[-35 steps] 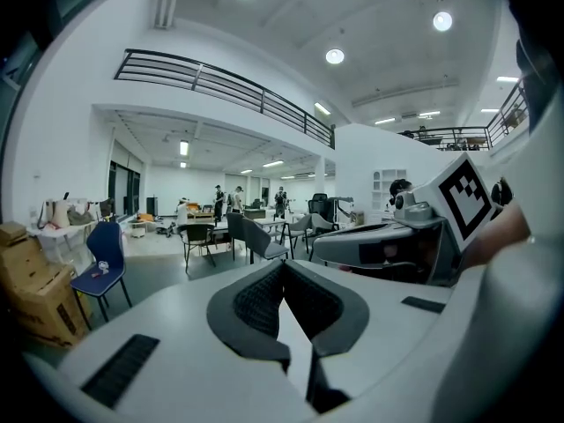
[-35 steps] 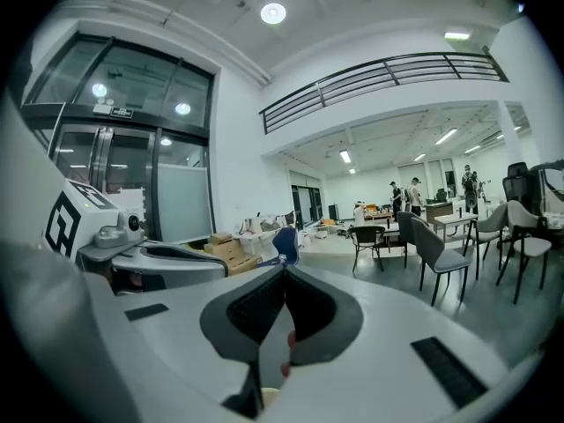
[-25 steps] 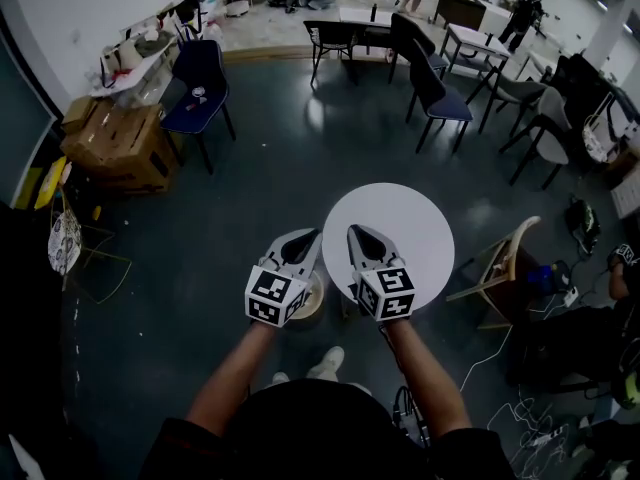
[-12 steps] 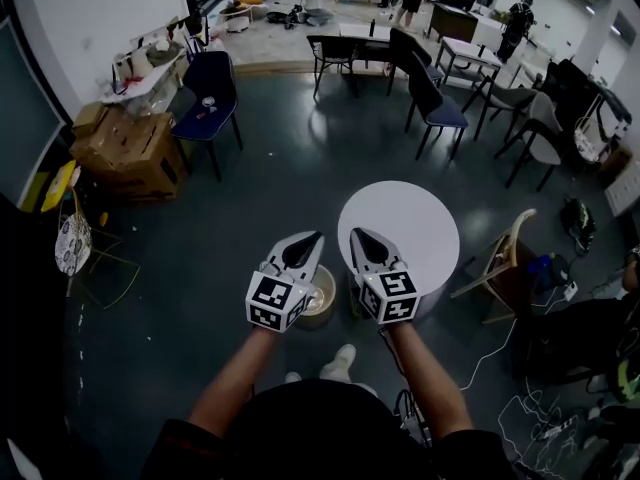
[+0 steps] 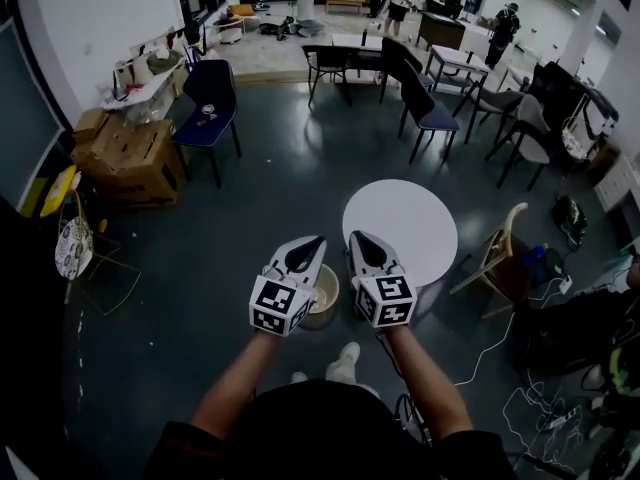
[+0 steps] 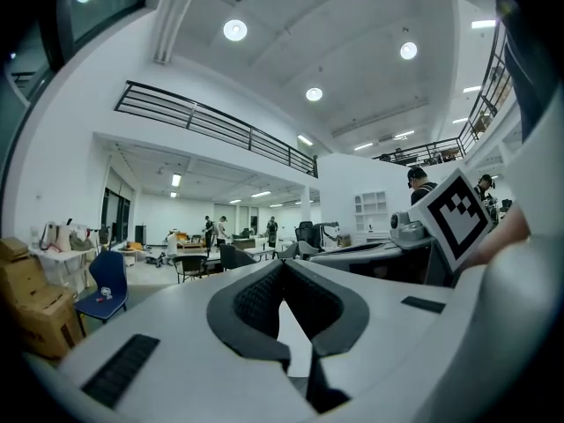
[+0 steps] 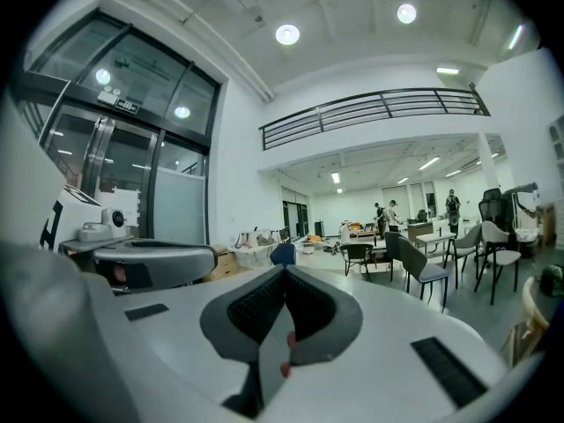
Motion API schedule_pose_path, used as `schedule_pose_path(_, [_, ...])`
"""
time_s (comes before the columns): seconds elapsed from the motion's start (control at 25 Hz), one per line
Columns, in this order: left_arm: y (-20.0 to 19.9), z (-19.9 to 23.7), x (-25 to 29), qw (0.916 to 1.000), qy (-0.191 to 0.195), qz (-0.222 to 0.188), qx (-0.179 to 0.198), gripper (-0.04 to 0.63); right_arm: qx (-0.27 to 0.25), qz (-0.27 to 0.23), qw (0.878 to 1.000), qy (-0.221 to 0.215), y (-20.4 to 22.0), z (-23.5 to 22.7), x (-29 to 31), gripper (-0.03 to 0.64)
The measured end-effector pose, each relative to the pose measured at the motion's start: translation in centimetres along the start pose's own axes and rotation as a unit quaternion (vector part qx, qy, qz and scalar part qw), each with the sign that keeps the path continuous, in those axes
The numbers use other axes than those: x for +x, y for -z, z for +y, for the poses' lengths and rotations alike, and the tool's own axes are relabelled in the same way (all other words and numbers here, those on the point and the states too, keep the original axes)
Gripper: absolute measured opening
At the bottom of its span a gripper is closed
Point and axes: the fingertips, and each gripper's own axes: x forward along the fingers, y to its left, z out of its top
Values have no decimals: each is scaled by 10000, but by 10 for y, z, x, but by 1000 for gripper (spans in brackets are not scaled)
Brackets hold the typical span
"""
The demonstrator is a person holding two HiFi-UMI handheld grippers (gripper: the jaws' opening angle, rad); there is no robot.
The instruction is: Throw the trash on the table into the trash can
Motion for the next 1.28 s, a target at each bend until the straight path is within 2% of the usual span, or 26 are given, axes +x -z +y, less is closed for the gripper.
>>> schedule_pose_path(0.44, [0,-3,-42,9996,207,-44,-201,15,-15,-32,9998,210,-2,44,-25,18])
schedule_pose_path(0.6, [-1,-5,-41,9994,227,-59,-265,15,7,-52,9996,265,-4,44,-32,18])
schedule_pose_path(0.8, [-3,-11,-37,9996,231,-37,-169,15,7,-128,9995,274,-11,38,-37,18])
schedule_pose_path(1.28, [-28,-38,-27,9994,169,-230,-202,15,-36,-88,9998,189,-21,18,-63,18])
